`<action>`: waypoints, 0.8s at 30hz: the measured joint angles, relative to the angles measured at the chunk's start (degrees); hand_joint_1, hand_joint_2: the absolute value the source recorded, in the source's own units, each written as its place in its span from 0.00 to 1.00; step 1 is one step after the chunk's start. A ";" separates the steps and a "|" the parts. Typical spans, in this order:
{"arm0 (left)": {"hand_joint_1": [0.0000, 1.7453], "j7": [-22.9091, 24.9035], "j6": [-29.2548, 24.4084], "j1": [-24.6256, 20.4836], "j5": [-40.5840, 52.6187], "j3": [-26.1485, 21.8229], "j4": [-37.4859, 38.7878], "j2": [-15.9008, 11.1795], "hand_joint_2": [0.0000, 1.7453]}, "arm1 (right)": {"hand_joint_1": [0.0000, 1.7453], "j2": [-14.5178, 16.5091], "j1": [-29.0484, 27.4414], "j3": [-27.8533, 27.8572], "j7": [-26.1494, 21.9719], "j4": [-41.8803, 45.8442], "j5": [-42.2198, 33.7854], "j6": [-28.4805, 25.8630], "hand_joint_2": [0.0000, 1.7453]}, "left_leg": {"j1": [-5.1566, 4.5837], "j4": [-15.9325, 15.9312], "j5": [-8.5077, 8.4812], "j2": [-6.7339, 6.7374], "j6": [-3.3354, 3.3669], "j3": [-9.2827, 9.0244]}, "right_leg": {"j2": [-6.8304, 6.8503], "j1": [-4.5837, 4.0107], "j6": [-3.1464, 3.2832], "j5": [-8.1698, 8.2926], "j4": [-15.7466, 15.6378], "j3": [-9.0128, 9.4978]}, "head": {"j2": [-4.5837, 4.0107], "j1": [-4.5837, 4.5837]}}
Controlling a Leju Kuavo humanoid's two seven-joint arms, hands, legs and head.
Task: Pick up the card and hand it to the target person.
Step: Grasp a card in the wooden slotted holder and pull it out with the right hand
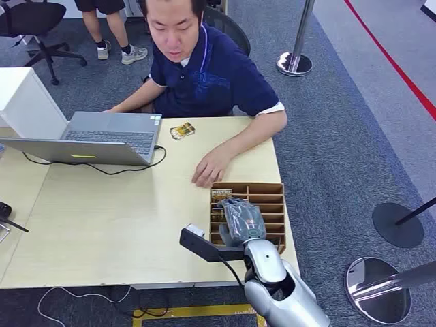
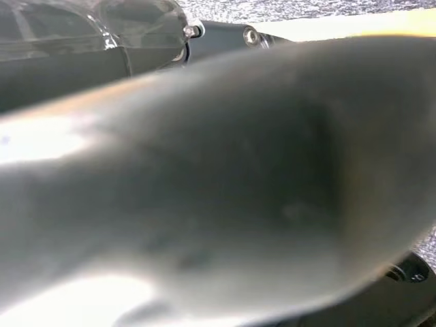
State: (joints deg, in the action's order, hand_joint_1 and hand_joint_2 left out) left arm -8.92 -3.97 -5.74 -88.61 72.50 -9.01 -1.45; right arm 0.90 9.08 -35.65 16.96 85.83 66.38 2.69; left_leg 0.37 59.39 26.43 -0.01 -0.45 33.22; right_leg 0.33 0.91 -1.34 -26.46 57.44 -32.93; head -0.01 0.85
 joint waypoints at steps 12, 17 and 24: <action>0.00 0.01 0.14 0.00 0.00 0.00 0.00 0.01 0.00 | 0.57 0.00 0.24 0.00 0.01 -0.54 0.00 0.00 1.00 | 0.00 0.00 0.00 0.00 0.00 0.01 | 0.00 0.00 0.00 0.00 0.00 -0.02 | 0.01 0.00; 0.00 0.00 0.24 0.00 0.00 0.00 0.00 -0.01 0.00 | 0.68 -0.01 0.27 0.00 0.01 -0.55 0.00 0.00 1.00 | 0.00 0.00 0.00 0.00 0.00 0.01 | 0.00 0.00 0.00 0.00 0.00 -0.02 | 0.01 0.00; 0.00 -0.05 0.44 0.00 0.00 0.00 0.00 -0.01 0.00 | 0.70 -0.01 0.40 0.00 0.01 -0.55 0.00 0.00 1.00 | 0.00 0.00 0.00 0.00 0.00 0.02 | 0.00 0.00 0.00 0.00 0.00 -0.03 | 0.01 0.00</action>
State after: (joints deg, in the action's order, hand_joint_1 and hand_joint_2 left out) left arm -8.97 -3.53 -5.73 -88.61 72.50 -9.01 -1.46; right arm 0.88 9.48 -35.65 16.97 85.29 66.38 2.69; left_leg 0.37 59.40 26.43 -0.01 -0.45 33.23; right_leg 0.33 0.91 -1.34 -26.47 57.44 -32.97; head 0.00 0.85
